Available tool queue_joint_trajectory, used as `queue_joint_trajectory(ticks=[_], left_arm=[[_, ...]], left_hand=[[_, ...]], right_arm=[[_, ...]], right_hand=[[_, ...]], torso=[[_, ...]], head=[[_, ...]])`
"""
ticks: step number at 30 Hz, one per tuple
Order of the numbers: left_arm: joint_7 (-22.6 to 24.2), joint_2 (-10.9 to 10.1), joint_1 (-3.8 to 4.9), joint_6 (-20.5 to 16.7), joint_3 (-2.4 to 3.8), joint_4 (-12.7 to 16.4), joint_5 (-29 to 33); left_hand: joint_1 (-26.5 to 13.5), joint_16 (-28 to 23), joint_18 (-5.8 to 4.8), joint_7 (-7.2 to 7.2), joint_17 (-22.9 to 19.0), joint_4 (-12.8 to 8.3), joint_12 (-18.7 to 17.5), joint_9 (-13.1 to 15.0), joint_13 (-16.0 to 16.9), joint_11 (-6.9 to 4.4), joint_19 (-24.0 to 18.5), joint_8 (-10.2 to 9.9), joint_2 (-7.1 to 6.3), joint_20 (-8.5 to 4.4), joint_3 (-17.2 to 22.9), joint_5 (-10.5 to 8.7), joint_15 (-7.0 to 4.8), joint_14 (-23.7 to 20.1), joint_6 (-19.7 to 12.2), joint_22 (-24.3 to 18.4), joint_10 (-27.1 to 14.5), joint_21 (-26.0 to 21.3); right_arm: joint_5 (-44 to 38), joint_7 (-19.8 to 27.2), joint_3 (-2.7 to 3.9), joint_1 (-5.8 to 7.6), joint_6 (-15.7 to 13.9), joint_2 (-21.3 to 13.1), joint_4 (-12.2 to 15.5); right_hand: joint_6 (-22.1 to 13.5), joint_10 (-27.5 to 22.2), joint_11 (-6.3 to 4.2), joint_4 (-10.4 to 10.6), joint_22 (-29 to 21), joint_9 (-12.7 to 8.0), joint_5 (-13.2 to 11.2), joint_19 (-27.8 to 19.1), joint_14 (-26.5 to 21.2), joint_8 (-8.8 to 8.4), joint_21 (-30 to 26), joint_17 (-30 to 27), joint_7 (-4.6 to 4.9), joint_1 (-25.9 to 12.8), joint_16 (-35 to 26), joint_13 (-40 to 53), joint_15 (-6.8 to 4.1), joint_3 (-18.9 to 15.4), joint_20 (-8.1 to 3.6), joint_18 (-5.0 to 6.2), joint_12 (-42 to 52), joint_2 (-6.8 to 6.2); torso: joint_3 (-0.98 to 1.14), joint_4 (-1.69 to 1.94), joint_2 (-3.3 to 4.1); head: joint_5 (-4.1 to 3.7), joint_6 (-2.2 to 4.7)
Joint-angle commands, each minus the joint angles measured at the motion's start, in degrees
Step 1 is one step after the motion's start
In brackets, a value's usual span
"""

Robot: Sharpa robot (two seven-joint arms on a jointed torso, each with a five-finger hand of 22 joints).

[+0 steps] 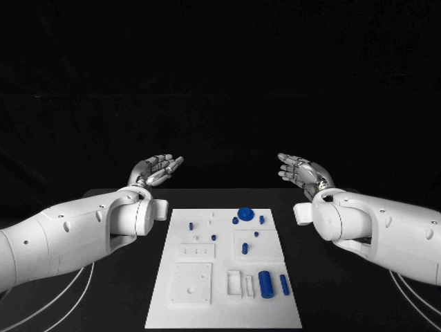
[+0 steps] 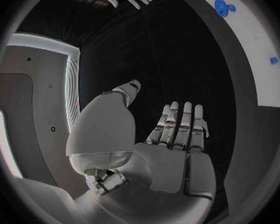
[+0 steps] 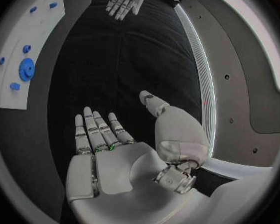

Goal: Assemble the parts on the task board

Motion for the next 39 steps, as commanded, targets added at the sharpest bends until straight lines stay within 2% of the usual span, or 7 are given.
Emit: queue_joint_trajectory(ticks=[1, 6, 11, 16, 27, 33, 39], left_arm=[[-4.88, 0.81, 1.42, 7.23, -0.77, -2.53, 0.62], [-5.93, 1.34, 2.58, 8.58, -1.57, -4.47, 0.71], [-5.95, 1.35, 2.60, 8.61, -1.58, -4.51, 0.71], [-4.60, 0.78, 2.57, 11.50, -1.57, -4.07, 0.69], [-3.11, -1.03, 2.62, 12.68, -1.56, -1.01, -0.08], [-2.97, -2.73, 2.68, 13.65, -1.42, 2.65, -1.25], [-1.45, -5.56, 2.70, 15.42, -1.35, 8.07, -4.00]], left_hand=[[2.79, 0.92, -0.90, 0.13, 0.98, 0.51, 0.48, 1.15, 0.20, 0.18, 0.84, 0.81, -0.47, 0.23, 0.96, 0.44, 0.29, 1.36, 1.21, 2.87, 1.58, 0.80], [2.84, 0.97, -0.90, 0.28, 1.05, 0.58, 0.50, 1.21, 0.21, 0.32, 0.84, 0.88, -0.35, 0.20, 0.82, 0.40, 0.31, 1.37, 1.24, 2.86, 1.64, 0.97], [3.16, 1.29, -0.90, 0.65, 1.30, 0.68, 0.61, 1.35, 0.27, 0.59, 1.48, 1.06, 0.15, -0.18, 0.28, 0.35, 0.36, 1.71, 1.35, 2.81, 2.00, 1.74], [4.31, 3.14, -0.70, 1.96, 2.05, -0.04, 1.48, 1.56, 0.62, 2.05, 4.24, 1.77, 2.77, -1.62, -2.43, 0.41, 1.51, 5.03, 2.95, 2.53, 4.76, 3.23], [10.45, 10.87, 4.79, 5.09, 4.40, -3.24, 6.70, 0.99, 2.37, 3.60, 24.54, 5.29, 7.69, -6.54, -7.55, 2.07, -1.76, 25.04, 15.60, 1.22, 19.95, 9.44], [13.01, 11.61, 4.80, 4.18, 6.09, -5.54, 7.00, -1.10, 2.54, 2.29, 29.10, 4.72, 9.28, -8.78, -9.94, 3.02, -4.21, 30.76, 19.72, 1.58, 26.00, 11.56], [13.24, 10.88, 4.28, 4.14, 6.59, -5.96, 5.95, -1.98, 2.19, 2.39, 29.22, 4.13, 9.41, -9.18, -10.55, 4.50, -4.28, 31.20, 20.33, 1.39, 26.41, 11.46]], right_arm=[[-2.79, -8.64, -0.73, 1.79, 13.30, 0.64, -2.76], [-3.56, -12.26, -1.85, 4.04, 18.38, 1.33, -5.94], [-3.90, -13.84, -2.34, 5.02, 20.59, 1.64, -7.32], [-22.57, -10.05, -2.34, 4.54, 15.10, 3.95, -11.57], [-38.55, -9.73, -2.32, 4.37, 13.98, 5.97, -14.13], [-54.75, -9.38, -2.28, 4.37, 13.26, 6.39, -14.12], [-65.63, -10.16, -2.26, 4.37, 14.06, 7.24, -13.92]], right_hand=[[2.53, 4.84, 0.65, -1.52, 6.53, 2.22, 1.07, 1.90, 3.14, 2.29, 0.66, 1.85, 7.37, 3.01, 2.10, 0.52, 0.58, 1.72, 0.56, 0.88, 1.00, 0.07], [4.55, 10.12, 0.74, -6.54, 11.96, 4.05, 7.66, 4.44, 4.39, 4.58, 0.68, 2.77, 7.65, 3.57, 3.55, 0.76, 0.72, -2.88, 0.46, 1.69, 1.16, 2.16], [7.64, 12.95, 0.53, -9.31, 17.89, 5.68, 7.63, 7.73, 6.23, 6.79, 1.21, 3.32, 7.64, 6.05, 4.71, 1.01, 0.51, -2.90, 0.36, 2.61, 1.69, 2.47], [11.45, 17.41, -0.08, -11.51, 17.38, 5.99, 8.05, 12.16, 10.61, 8.46, 1.89, 4.11, 7.52, 9.30, 6.85, 1.39, 0.38, -1.17, 0.13, 4.55, 2.98, 1.97], [22.70, 29.31, -4.07, -12.51, 13.90, 5.78, 4.30, 30.87, 28.34, 11.42, 5.85, 7.10, 4.85, 14.52, 14.03, 1.88, -6.78, 5.51, 0.20, 12.10, 5.68, -0.46], [29.85, 37.05, -8.30, -12.97, 14.77, 5.98, 2.31, 53.73, 48.23, 12.90, 15.84, 14.44, 2.60, 17.29, 24.94, 2.67, -13.88, 8.31, -7.00, 12.82, 7.23, -1.69], [32.32, 39.50, -9.92, -13.39, 19.36, 5.52, 7.29, 65.84, 53.62, 11.71, 25.37, 24.33, 1.77, 17.91, 39.50, 2.71, -15.80, 7.19, -13.54, 12.82, 5.95, -2.51]], torso=[[0.00, -0.02, 0.00], [0.00, -0.02, 0.00], [0.00, -0.02, 0.00], [-0.16, -0.13, -0.03], [-0.23, -0.18, 0.46], [-0.14, 0.13, 1.44], [-0.10, 0.67, 2.60]], head=[[0.00, 0.02], [0.00, 0.02], [0.00, 0.02], [0.32, -0.76], [0.36, -0.41], [0.13, 0.09], [-0.31, 0.38]])
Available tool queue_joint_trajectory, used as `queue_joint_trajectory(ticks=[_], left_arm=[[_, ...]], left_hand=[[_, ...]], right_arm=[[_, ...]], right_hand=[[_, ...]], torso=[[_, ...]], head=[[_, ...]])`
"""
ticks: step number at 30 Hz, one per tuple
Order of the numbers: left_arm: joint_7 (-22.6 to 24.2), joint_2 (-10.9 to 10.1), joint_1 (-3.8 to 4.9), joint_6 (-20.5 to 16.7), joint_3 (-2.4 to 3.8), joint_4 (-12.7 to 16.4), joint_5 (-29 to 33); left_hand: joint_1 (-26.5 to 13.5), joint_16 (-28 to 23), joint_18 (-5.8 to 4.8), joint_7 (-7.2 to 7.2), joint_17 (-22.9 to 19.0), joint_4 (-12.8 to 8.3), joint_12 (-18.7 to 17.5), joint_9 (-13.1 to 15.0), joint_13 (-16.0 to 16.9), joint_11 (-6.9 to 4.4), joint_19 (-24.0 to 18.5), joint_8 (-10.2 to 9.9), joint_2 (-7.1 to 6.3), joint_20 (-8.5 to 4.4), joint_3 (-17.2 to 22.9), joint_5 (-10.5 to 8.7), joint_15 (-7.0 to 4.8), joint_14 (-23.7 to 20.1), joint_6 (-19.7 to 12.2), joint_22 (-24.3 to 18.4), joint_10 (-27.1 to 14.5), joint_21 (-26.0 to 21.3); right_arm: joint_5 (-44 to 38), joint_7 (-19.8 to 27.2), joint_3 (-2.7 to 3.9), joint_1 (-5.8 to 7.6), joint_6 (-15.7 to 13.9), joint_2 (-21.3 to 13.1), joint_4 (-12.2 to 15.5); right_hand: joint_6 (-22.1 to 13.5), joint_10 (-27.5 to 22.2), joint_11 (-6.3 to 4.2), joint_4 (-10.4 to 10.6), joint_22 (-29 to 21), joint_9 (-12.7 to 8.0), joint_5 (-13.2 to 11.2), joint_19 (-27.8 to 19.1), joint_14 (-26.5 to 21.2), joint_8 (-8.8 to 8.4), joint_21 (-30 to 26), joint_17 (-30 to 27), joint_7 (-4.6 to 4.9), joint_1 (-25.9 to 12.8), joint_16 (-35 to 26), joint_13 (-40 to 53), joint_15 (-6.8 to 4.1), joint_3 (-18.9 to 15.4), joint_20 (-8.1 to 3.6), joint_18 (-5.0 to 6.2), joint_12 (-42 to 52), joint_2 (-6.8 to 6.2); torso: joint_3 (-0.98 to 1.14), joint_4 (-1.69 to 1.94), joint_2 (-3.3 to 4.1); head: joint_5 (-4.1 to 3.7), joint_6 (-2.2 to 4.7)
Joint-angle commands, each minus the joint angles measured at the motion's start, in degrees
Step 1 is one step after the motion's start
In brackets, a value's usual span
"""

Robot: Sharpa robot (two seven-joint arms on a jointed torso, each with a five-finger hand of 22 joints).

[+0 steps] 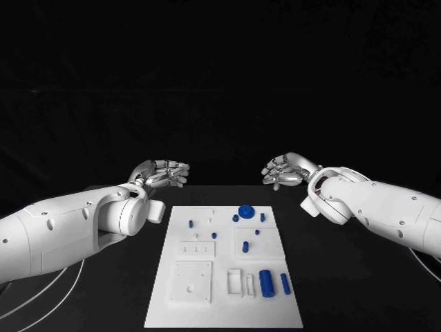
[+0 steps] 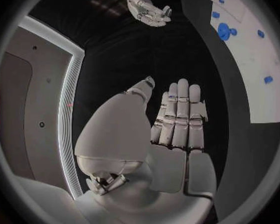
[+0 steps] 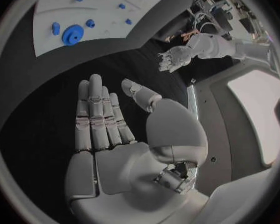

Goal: Assemble the parts on the task board

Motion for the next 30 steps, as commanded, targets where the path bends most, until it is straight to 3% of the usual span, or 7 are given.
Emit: queue_joint_trajectory(ticks=[1, 5, 7, 11, 15, 21, 30], left_arm=[[2.35, -1.69, 0.10, 2.89, 0.08, 3.57, -3.49], [3.48, -2.87, 0.20, 2.99, 0.09, 5.90, -1.90], [3.79, -3.48, 0.29, 3.33, 0.11, 6.85, -1.29], [3.95, -4.03, 0.49, 3.67, 0.16, 8.04, -0.24], [4.32, -4.60, 0.66, 4.70, 0.18, 9.62, 0.43], [4.66, -5.59, 0.89, 5.36, 0.27, 12.20, 0.43], [4.47, -6.30, 1.32, 5.31, 0.31, 13.59, 0.43]], left_hand=[[0.39, -0.35, -0.13, 0.13, 0.17, -0.09, -0.44, -0.28, -0.17, 0.16, 0.15, -0.36, 0.12, -0.39, -0.32, 0.55, -0.06, 0.52, 0.42, 0.05, 0.42, 0.01], [0.30, -0.46, -0.19, 0.15, 0.23, -0.08, -0.65, -0.40, -0.25, 0.21, 0.16, -0.46, 0.06, -0.44, -0.45, 0.60, -0.07, 0.55, 0.43, 0.03, 0.34, 0.00], [0.27, -0.79, -0.31, 0.12, 0.41, -0.12, -1.76, -0.79, -0.69, 0.40, 0.15, -0.92, -0.20, -0.53, -0.69, 0.65, -0.07, 0.59, 0.08, -0.07, -0.86, -0.08], [0.19, -1.02, -0.40, 0.13, 0.56, -0.09, -2.24, -1.03, -0.87, 0.52, 0.14, -1.14, -0.21, -0.56, -0.84, 0.59, -0.06, 0.64, -0.01, -0.13, -1.14, -0.14], [0.17, -1.09, -0.42, 0.13, 0.60, -0.08, -2.33, -1.08, -0.90, 0.52, 0.13, -1.18, -0.23, -0.57, -0.90, 0.56, -0.06, 0.64, 0.00, -0.15, -1.15, -0.16], [0.12, -1.20, -0.46, 0.19, 0.66, -0.05, -2.44, -1.15, -0.93, 0.53, 0.09, -1.22, -0.15, -0.57, -0.96, 0.52, -0.05, 0.63, 0.03, -0.17, -1.12, -0.19], [0.10, -1.30, -0.48, 0.22, 0.72, -0.04, -2.52, -1.22, -0.95, 0.52, 0.06, -1.26, -0.14, -0.58, -1.03, 0.47, -0.04, 0.62, 0.06, -0.20, -1.06, -0.22]], right_arm=[[-16.17, -0.02, 0.03, -0.02, 0.43, 0.47, 0.35], [-21.51, -0.89, 0.05, -0.02, 0.56, 1.19, 0.12], [-24.10, -1.28, 0.05, -0.03, 0.20, 1.80, -0.19], [-29.12, -2.11, 0.06, -0.04, 0.00, 2.58, -0.42], [-33.34, -2.94, 0.08, -0.06, -0.27, 3.71, -0.77], [-38.25, -4.26, 0.09, -0.09, 0.61, 4.44, -0.26], [-42.15, -5.44, 0.11, -0.11, 0.95, 5.75, -1.22]], right_hand=[[5.16, 5.64, -2.81, -0.46, 4.09, -0.34, 3.62, 18.48, 10.40, -0.44, 12.93, 11.96, -1.12, 1.58, 17.75, 0.42, -4.04, 0.07, -8.10, 1.61, -0.40, -1.09], [5.48, 5.95, -2.73, -0.45, 3.89, -0.43, 3.86, 18.26, 9.12, -0.95, 15.54, 13.87, -1.15, 1.49, 20.52, 0.49, -4.01, 0.04, -8.77, 1.61, -1.06, -1.13], [5.98, 6.65, -2.91, -0.43, 4.04, -0.36, 3.59, 18.80, 8.93, -1.31, 19.31, 15.48, -1.35, 1.81, 23.58, 0.72, -4.03, -0.25, -9.64, 1.61, -1.55, -1.37], [5.96, 6.82, -2.81, -0.46, 3.99, -0.30, 0.09, 18.13, 8.54, -1.80, 21.78, 15.86, -1.31, 2.23, 24.95, 0.86, -3.96, -0.37, -9.97, 1.61, -2.23, -1.86], [6.36, 7.27, -2.85, -0.47, 3.92, -0.10, -1.92, 17.42, 8.29, -2.00, 23.70, 15.82, -1.45, 3.04, 25.84, 1.11, -3.96, -0.32, -10.08, 1.61, -2.68, -2.40], [6.74, 7.55, -2.82, -0.48, 3.88, 0.01, -2.16, 17.37, 8.33, -2.23, 25.48, 15.65, -1.59, 3.85, 26.65, 1.30, -3.93, -0.19, -10.35, 1.61, -3.17, -2.90], [6.37, 6.73, -2.40, -0.43, 3.74, -0.11, -2.76, 17.10, 8.28, -2.90, 26.65, 15.29, -1.74, 4.01, 27.31, 1.11, -3.52, 0.00, -10.35, 1.61, -4.30, -3.53]], torso=[[0.15, 0.58, 1.29], [0.23, 1.05, 2.25], [0.23, 1.31, 2.81], [0.18, 1.72, 3.91], [0.22, 1.96, 4.74], [0.34, 2.40, 6.35], [0.44, 2.89, 7.78]], head=[[-0.31, 0.30], [-0.56, 0.70], [-0.78, 0.95], [-0.93, 1.57], [-1.03, 1.65], [-1.53, 2.65], [-2.06, 3.24]])
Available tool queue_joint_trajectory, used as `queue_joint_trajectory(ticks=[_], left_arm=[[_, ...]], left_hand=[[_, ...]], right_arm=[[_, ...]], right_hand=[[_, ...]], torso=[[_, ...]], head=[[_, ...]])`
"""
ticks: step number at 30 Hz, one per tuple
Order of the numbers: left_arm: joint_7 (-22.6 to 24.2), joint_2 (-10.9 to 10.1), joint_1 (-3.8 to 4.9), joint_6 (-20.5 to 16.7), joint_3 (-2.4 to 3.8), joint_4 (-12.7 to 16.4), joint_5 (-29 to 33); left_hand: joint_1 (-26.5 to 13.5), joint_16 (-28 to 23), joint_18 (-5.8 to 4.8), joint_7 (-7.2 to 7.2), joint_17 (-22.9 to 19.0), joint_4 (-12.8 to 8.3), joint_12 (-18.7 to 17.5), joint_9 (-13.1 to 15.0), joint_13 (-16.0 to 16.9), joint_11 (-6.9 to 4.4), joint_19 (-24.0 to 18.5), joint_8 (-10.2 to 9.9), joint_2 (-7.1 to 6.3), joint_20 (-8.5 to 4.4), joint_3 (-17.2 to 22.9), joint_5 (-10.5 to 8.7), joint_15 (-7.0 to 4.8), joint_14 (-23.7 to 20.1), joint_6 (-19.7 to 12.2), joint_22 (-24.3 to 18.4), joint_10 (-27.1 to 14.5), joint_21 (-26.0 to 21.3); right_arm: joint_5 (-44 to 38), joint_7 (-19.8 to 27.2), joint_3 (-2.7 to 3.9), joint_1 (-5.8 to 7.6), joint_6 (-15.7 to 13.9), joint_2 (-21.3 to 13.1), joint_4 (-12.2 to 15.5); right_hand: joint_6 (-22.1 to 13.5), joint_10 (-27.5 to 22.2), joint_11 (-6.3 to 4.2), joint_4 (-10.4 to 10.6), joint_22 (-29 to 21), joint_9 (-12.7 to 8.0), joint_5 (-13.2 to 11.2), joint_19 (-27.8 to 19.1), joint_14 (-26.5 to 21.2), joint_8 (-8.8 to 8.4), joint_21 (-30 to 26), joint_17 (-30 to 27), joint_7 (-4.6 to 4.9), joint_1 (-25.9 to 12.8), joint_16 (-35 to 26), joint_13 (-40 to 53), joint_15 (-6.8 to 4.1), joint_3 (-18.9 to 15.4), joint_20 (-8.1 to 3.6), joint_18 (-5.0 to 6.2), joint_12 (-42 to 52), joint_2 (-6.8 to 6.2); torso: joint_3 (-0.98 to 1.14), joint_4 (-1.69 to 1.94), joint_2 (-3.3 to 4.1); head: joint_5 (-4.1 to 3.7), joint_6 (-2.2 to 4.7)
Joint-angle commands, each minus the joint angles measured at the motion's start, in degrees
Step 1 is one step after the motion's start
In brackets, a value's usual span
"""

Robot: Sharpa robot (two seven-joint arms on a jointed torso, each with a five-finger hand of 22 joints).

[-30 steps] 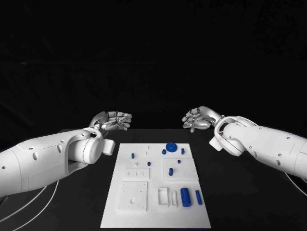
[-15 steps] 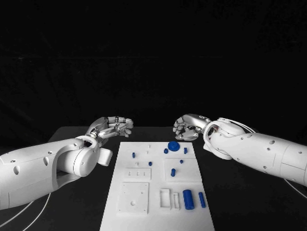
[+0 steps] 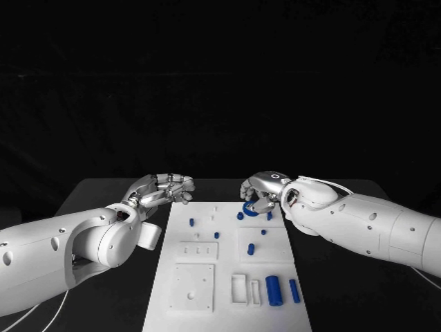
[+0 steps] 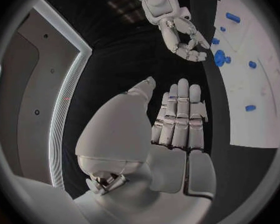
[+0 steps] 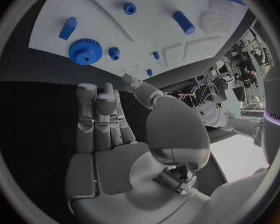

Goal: Assemble the parts on the task board

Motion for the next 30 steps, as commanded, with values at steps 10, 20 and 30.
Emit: queue_joint_trajectory(ticks=[10, 20, 30], left_arm=[[0.81, -0.07, 0.33, 1.31, 0.11, 0.88, 0.46], [0.74, 0.15, 0.33, 1.36, 0.11, 0.55, 0.45], [0.59, 0.00, 0.33, 1.54, 0.11, 0.52, 0.45]], left_hand=[[0.11, -0.30, 0.37, 0.29, 0.16, -0.06, -0.45, -0.16, -0.11, 0.02, -0.16, -0.24, -0.18, -0.39, -0.46, 0.02, 0.02, 0.43, 0.10, -0.07, -0.08, -0.24], [0.09, -0.41, 0.35, 0.35, 0.23, -0.03, -0.57, -0.24, -0.14, 0.05, -0.17, -0.30, -0.18, -0.39, -0.53, -0.01, 0.03, 0.44, 0.12, -0.09, -0.05, -0.26], [0.06, -0.52, 0.32, 0.32, 0.30, 0.01, -0.68, -0.31, -0.17, 0.03, -0.18, -0.33, -0.18, -0.39, -0.60, -0.05, 0.04, 0.45, 0.17, -0.11, 0.00, -0.28]], right_arm=[[-5.75, -1.67, 0.04, -0.51, 0.13, 0.56, -0.11], [-7.07, -1.97, 0.04, -0.95, 0.48, 0.92, -0.50], [-7.83, -2.75, 0.04, -1.57, 1.32, 1.67, -1.03]], right_hand=[[-0.32, -1.10, 0.80, -0.03, 1.27, -0.14, -0.10, 1.05, -0.43, -0.74, 0.83, -0.45, -0.24, 0.56, 0.77, -0.47, 0.69, 0.26, -1.47, 3.98, -1.17, -0.75], [-0.24, -1.10, 0.86, -0.03, 1.24, -0.12, -0.10, 1.11, -0.43, -0.78, 0.96, -0.56, -0.25, 0.67, 0.95, -0.53, 0.75, 0.30, -1.47, 3.98, -1.19, -0.86], [-0.06, -0.87, 0.82, 0.00, 1.22, -0.08, -0.11, 1.17, -0.43, -0.76, 1.09, -0.67, -0.26, 0.78, 1.14, -0.53, 0.71, 0.39, -1.46, 3.98, -1.11, -0.85]], torso=[[0.24, 0.90, 2.09], [0.39, 1.07, 2.98], [-0.12, 2.85, 4.45]], head=[[-0.07, 0.20], [-0.35, 0.27], [-2.30, 1.32]])
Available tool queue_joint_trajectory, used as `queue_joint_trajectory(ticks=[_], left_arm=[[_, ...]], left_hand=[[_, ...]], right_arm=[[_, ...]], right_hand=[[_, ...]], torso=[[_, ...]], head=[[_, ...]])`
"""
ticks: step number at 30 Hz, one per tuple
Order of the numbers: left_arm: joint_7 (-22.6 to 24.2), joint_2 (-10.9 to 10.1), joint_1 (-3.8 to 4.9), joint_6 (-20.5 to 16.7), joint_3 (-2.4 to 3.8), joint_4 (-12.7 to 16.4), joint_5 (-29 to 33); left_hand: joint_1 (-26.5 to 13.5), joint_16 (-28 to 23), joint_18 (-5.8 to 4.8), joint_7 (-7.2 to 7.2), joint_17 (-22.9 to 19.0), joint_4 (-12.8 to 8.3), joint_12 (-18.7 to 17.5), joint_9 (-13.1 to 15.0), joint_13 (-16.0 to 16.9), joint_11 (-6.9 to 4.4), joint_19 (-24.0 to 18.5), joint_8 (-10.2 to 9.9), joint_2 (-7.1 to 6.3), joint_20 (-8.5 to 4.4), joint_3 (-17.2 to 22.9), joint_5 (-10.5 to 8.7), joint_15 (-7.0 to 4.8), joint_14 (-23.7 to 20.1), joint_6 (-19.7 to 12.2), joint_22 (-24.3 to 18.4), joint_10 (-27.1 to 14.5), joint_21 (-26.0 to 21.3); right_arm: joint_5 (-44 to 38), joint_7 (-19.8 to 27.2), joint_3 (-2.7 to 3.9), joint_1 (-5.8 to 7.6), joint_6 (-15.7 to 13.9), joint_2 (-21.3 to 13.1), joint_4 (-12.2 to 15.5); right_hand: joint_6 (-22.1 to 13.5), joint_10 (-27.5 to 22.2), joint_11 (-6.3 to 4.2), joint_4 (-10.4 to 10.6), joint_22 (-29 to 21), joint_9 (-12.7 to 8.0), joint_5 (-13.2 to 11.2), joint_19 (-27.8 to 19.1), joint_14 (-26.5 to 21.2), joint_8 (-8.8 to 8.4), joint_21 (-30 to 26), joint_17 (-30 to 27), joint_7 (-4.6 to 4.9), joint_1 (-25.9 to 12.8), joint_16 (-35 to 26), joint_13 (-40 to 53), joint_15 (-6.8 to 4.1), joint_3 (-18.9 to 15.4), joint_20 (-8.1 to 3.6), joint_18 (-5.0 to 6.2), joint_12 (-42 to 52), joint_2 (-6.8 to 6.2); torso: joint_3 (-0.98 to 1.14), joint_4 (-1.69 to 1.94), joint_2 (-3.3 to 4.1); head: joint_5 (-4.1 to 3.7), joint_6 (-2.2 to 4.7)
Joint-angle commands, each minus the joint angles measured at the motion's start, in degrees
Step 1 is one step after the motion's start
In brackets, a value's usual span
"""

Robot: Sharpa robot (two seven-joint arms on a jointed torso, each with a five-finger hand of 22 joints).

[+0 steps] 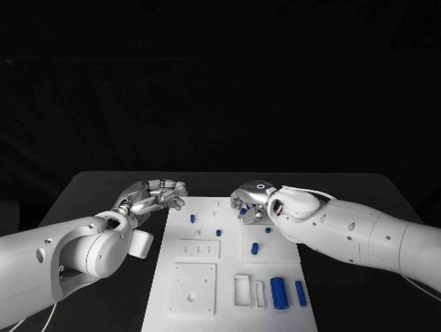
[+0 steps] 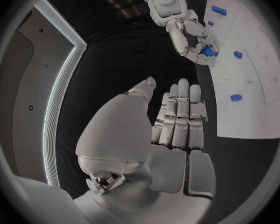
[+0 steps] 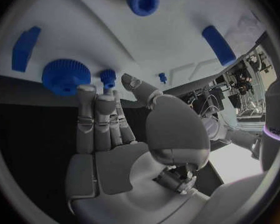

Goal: Assemble the parts on the task board

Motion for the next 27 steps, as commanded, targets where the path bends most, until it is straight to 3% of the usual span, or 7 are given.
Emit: queue_joint_trajectory(ticks=[1, 6, 16, 27], left_arm=[[0.55, -0.03, 0.13, 0.98, 0.11, 0.16, 0.25], [0.42, -0.06, 0.14, 1.04, 0.11, -0.17, 0.25], [0.33, -0.24, 0.17, 1.03, 0.11, -0.27, 0.25], [0.21, -0.28, 0.18, 1.02, 0.11, -0.58, 0.25]], left_hand=[[0.06, -0.31, 0.81, 0.31, 0.07, 0.02, -0.37, -0.10, -0.07, 0.03, -0.18, -0.34, -0.18, -0.40, -0.30, -0.05, 0.04, 0.45, 0.18, -0.06, 0.00, -0.28], [0.04, -0.37, 0.79, 0.27, 0.11, 0.04, -0.43, -0.14, -0.08, 0.01, -0.19, -0.35, -0.19, -0.40, -0.34, -0.07, 0.05, 0.46, 0.20, -0.07, 0.03, -0.29], [-0.01, -0.49, 0.78, 0.24, 0.19, 0.10, -0.55, -0.22, -0.11, -0.01, -0.21, -0.39, -0.25, -0.40, -0.43, -0.14, 0.05, 0.47, 0.24, -0.08, 0.07, -0.31], [-0.05, -0.59, 0.76, 0.23, 0.26, 0.18, -0.66, -0.29, -0.14, -0.01, -0.22, -0.44, -0.30, -0.40, -0.51, -0.21, 0.06, 0.49, 0.25, -0.10, 0.09, -0.32]], right_arm=[[-1.66, -0.82, 0.02, -0.10, 1.14, 0.22, -0.08], [-1.79, -0.77, 0.02, -0.25, 1.04, 0.42, -0.57], [-2.97, -1.57, 0.02, -0.27, 0.49, 0.04, -0.61], [-3.05, -2.01, 0.02, -0.26, 1.16, -2.11, 2.35]], right_hand=[[-0.05, -0.05, 0.03, 0.00, 1.23, -0.02, -0.11, 1.14, 0.04, -0.22, 0.22, -0.08, -0.25, 0.21, 0.24, -0.07, 0.24, 0.40, -1.48, 4.49, -0.14, -0.28], [0.04, 0.05, 0.01, 0.03, 1.22, 0.00, -0.12, 1.15, 0.03, -0.21, 0.26, -0.14, -0.27, 0.19, 0.30, -0.07, 0.22, 0.45, -1.44, 4.49, -0.11, -0.24], [0.40, 0.49, -0.11, 0.01, 1.20, 0.07, -0.15, 1.15, 0.00, -0.16, 0.40, -0.38, -0.40, 0.15, 0.51, -0.03, 0.11, 0.71, -1.31, 4.49, 0.00, -0.18], [0.25, 0.20, 0.01, 0.06, 1.17, 0.01, -0.27, 1.31, 0.02, -0.46, 0.66, -0.66, -0.34, -0.13, 0.89, -0.21, 0.22, 0.62, -1.25, 4.49, -0.27, -1.13]], torso=[[-0.06, 0.22, 0.53], [-0.06, 0.29, 0.68], [0.03, -0.10, 0.99], [0.09, -0.16, 1.25]], head=[[-0.03, 0.15], [0.14, 0.25], [0.41, 0.44], [0.52, 0.63]])
